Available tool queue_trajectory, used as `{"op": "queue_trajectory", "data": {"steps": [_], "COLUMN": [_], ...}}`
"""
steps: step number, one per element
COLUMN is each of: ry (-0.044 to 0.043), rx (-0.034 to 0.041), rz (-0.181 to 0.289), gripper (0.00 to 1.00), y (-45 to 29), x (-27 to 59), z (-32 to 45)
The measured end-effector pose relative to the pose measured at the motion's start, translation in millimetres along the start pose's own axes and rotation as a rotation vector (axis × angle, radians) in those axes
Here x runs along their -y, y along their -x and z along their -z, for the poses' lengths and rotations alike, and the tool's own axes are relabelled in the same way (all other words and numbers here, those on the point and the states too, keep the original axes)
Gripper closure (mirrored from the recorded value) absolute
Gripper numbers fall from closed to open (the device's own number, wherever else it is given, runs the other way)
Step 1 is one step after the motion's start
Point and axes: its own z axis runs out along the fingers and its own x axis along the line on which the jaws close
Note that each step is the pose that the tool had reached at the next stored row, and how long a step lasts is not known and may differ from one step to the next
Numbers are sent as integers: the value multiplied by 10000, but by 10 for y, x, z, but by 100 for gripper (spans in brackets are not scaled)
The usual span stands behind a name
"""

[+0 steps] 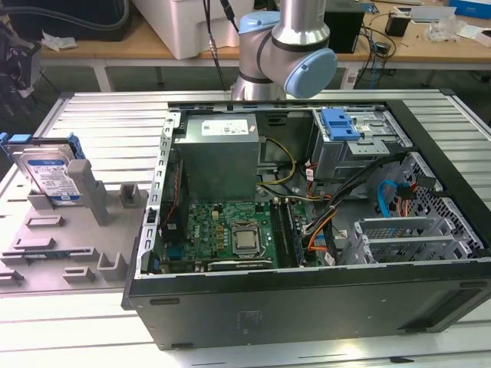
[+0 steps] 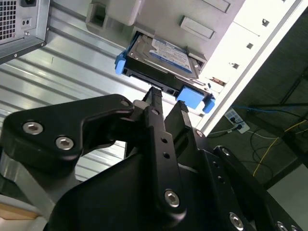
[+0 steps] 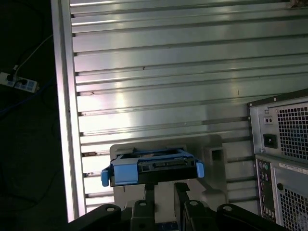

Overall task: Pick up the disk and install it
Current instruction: 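Pick up the disk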

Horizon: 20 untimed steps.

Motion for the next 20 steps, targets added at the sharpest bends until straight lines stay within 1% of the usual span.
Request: {"op": "queue_trajectory", "data": {"steps": [3,4,5,6,10,12,14,15,16,18,20], "ry": [0,0,0,0,-1,0,8,14,22,28,37], "rx": [0,0,0,0,0,-4,-19,-29,-43,-54,-73], "rz": [0,0,0,0,6,82,419,639,961,1238,1625], "gripper": [70,63,63,56,56,56,56,56,56,56,56], "y": [0,0,-1,-1,-1,-2,-2,-3,-4,-4,-4], "x": [0,0,0,0,0,0,0,0,-1,-2,-3], "z": [0,0,0,0,0,0,-2,-2,-4,-7,-8]}}
